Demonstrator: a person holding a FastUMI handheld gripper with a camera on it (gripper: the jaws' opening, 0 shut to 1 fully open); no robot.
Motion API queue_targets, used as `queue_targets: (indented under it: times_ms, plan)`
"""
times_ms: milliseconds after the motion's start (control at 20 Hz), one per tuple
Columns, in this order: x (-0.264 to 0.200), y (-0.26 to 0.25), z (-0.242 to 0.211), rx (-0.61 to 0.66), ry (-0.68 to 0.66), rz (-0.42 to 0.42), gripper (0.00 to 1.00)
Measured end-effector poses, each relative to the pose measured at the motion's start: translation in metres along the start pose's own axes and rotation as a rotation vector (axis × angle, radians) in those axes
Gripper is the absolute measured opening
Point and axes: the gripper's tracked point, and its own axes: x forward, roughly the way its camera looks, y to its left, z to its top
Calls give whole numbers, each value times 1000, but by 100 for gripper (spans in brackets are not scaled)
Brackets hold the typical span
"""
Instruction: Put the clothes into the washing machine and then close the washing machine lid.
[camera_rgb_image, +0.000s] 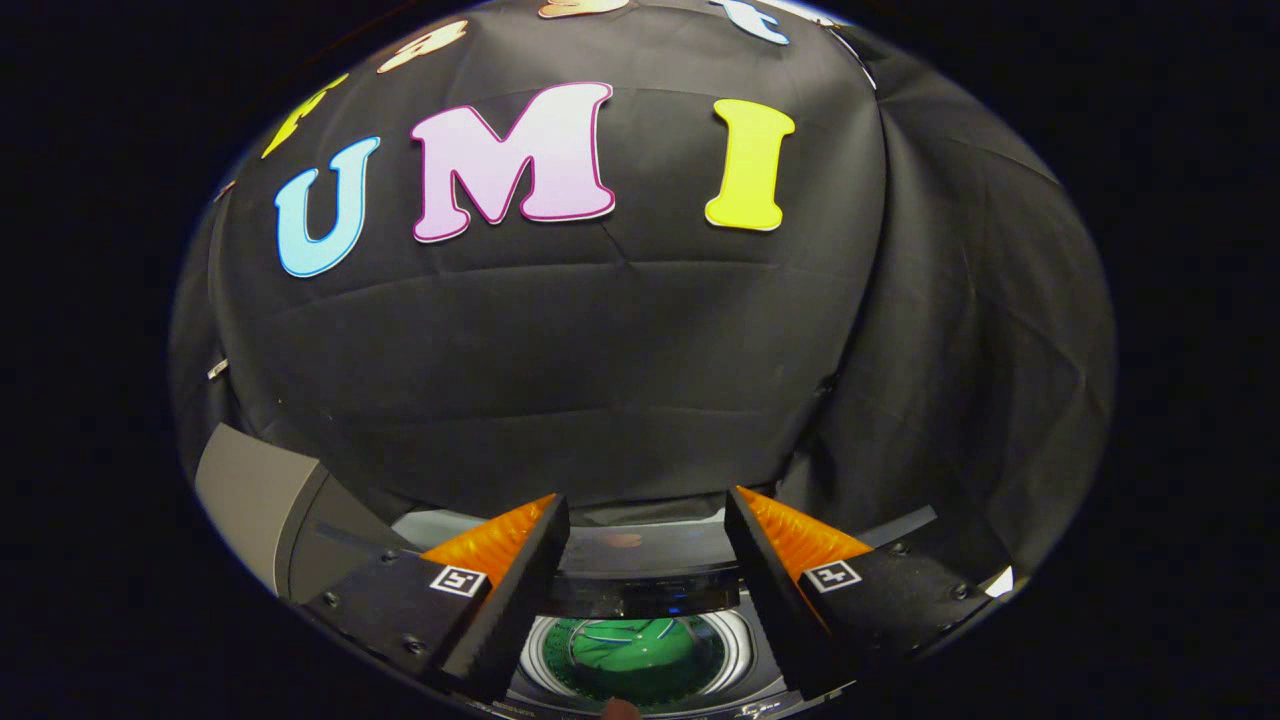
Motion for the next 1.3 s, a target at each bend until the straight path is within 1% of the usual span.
queue_targets:
  times_ms: [50,150,200,250,300,450,650,1050,1300]
  plan:
    - [-2,-1,-9,-3,15,-2,99]
    - [-5,-4,-48,-13,114,-20,99]
    - [-8,-1,-68,-16,150,11,99]
    - [-16,-4,-76,-2,144,-9,99]
    - [-9,-8,-81,2,150,-20,99]
    - [-2,-7,-100,65,177,-10,99]
    - [-3,-15,-124,26,216,-20,99]
    - [-3,-19,-151,13,279,-22,100]
    - [-4,-20,-194,-4,369,-24,100]
